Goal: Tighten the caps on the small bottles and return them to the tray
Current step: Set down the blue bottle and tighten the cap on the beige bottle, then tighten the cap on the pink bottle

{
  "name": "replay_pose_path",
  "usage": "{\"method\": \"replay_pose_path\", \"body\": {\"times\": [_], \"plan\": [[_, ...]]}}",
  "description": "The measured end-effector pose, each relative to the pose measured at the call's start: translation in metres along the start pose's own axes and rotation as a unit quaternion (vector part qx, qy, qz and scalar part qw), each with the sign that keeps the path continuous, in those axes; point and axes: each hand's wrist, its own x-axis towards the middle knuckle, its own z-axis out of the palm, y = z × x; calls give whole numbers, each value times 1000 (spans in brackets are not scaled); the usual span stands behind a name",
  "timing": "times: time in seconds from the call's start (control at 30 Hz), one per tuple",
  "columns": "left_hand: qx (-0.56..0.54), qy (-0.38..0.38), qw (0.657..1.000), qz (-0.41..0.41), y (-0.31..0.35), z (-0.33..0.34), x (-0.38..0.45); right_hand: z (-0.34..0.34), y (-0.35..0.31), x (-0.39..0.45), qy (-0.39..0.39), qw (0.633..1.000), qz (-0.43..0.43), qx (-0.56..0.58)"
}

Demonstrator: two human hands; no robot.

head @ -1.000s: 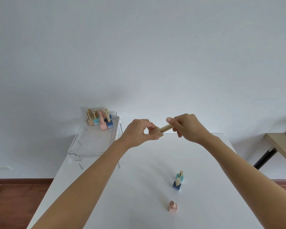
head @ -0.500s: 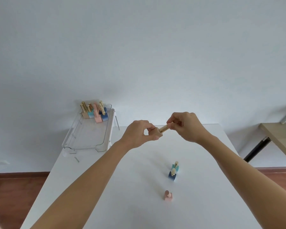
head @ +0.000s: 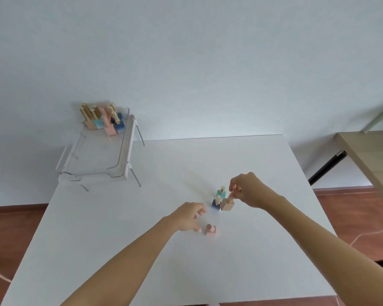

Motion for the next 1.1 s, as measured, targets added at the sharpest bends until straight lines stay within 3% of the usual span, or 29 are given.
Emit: {"method": "replay_pose_path", "body": {"times": [0.23, 0.6, 0.9, 1.1], "plan": [[-37, 57, 998, 4, -6, 53, 7, 43, 19, -5, -22, 999, 29, -27], [-103, 137, 985, 11, -10, 72, 8, 65, 21, -1, -27, 998, 19, -57], [-118, 195, 968, 102, 1, 21, -13, 52, 20, -4, -18, 998, 4, -63], [-115, 243, 953, 138, 22, -46, -38, -7, -24, -3, 99, 986, -103, 86]]}}
